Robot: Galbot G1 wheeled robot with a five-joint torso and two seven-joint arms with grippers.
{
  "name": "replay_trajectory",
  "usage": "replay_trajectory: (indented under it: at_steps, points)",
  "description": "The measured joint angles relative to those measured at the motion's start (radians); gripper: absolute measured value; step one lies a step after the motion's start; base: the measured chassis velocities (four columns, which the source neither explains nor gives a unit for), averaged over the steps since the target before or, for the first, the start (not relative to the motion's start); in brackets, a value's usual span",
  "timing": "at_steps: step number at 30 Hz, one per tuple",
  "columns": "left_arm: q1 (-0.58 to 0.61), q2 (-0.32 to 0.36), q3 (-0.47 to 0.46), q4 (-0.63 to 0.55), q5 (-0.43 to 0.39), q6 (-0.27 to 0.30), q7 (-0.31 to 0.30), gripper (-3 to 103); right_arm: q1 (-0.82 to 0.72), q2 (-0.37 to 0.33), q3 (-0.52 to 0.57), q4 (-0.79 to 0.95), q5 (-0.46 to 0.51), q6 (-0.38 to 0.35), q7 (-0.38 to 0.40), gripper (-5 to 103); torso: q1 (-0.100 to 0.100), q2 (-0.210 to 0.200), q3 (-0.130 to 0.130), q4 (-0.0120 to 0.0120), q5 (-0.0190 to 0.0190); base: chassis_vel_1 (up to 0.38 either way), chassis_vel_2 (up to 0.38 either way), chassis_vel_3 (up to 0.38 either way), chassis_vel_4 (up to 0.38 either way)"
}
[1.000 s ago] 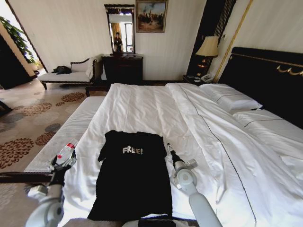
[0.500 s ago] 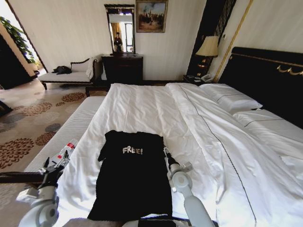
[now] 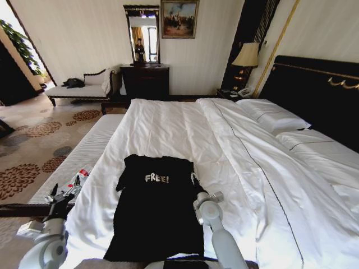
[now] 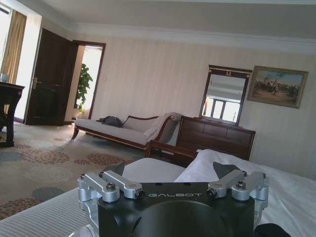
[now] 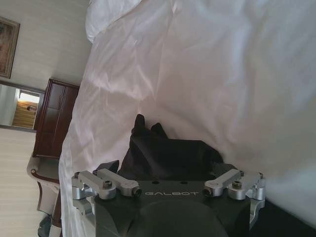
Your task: Fold the clothes on the bed.
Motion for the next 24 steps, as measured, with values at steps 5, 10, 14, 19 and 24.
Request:
replay_trajectory:
  at_steps: [5, 10, 14, 19, 24]
  points:
    - [0.002, -0.006, 0.000, 0.000, 0.015, -0.003, -0.001, 100, 0.022, 0.005, 0.005, -0.013, 0.007, 0.003, 0.003, 100, 0.000, 0.000, 0.000, 0.0000, 0.0000, 0.000, 0.000, 0.000, 0.000]
    - [0.003, -0.008, 0.002, -0.004, 0.018, -0.003, -0.001, 100, 0.049, 0.008, 0.010, -0.045, 0.007, 0.008, 0.003, 100, 0.000, 0.000, 0.000, 0.0000, 0.0000, 0.000, 0.000, 0.000, 0.000]
    - [0.009, -0.003, -0.002, -0.012, 0.018, -0.003, -0.003, 100, 0.058, 0.002, 0.020, -0.067, 0.007, 0.012, 0.001, 88, 0.000, 0.000, 0.000, -0.0001, 0.0001, 0.000, 0.000, 0.000, 0.000]
    - [0.015, 0.000, -0.008, -0.018, 0.017, -0.004, -0.005, 100, 0.071, -0.008, 0.031, -0.081, 0.006, 0.016, -0.002, 72, 0.000, 0.000, 0.000, 0.0000, 0.0001, 0.000, 0.000, 0.000, 0.000]
    - [0.016, -0.002, -0.008, -0.025, 0.017, -0.004, -0.005, 100, 0.082, -0.016, 0.032, -0.083, 0.000, 0.027, -0.004, 61, 0.000, 0.000, 0.000, 0.0000, 0.0001, 0.000, 0.000, 0.000, 0.000]
